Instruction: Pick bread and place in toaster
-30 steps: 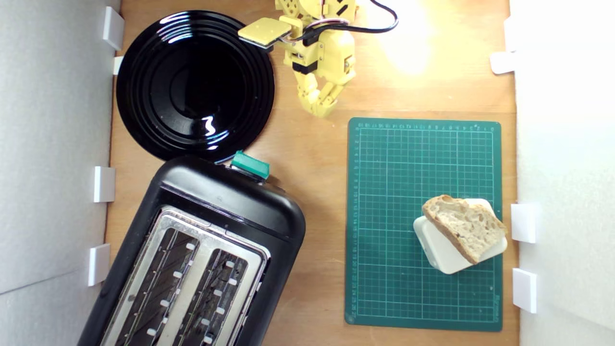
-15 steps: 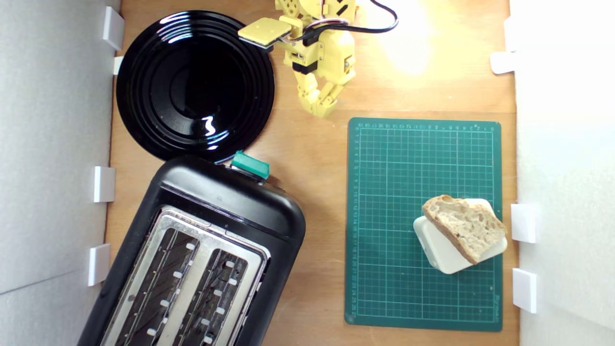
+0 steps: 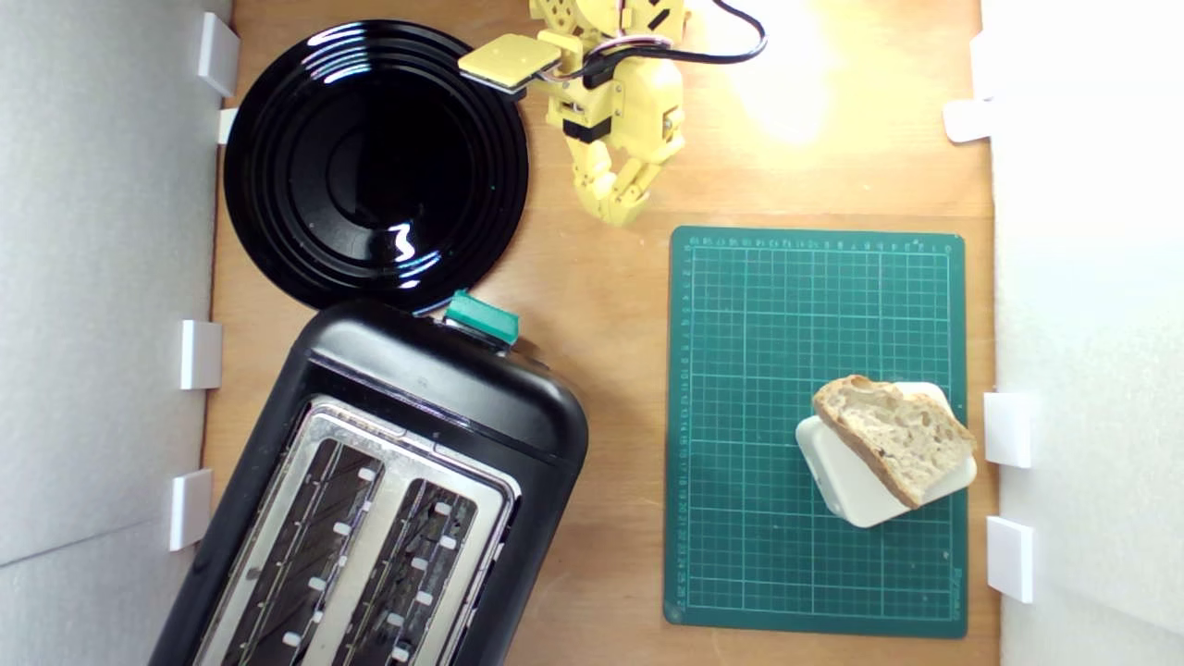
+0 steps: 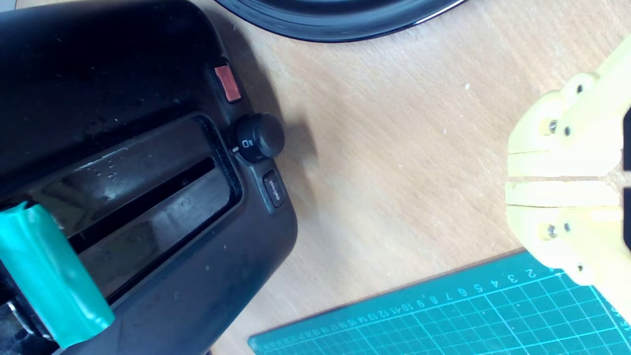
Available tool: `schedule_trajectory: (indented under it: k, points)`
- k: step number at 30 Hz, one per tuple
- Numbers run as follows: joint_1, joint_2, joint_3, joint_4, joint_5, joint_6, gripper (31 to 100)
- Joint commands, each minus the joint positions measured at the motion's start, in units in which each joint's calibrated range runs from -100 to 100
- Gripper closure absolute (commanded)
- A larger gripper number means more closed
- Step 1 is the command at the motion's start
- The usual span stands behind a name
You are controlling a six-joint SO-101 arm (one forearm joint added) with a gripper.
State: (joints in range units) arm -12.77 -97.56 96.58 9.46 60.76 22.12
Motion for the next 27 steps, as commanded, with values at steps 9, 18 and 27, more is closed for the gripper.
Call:
schedule_trajectory:
  k: [9, 18, 27]
  points:
    - [0.52, -0.69, -0.3, 0.33, 0.59, -0.12, 98.6]
    - [0.52, -0.69, -0.3, 0.33, 0.59, -0.12, 98.6]
    - [-0.2, -0.69, -0.3, 0.24, 0.59, -0.12, 98.3]
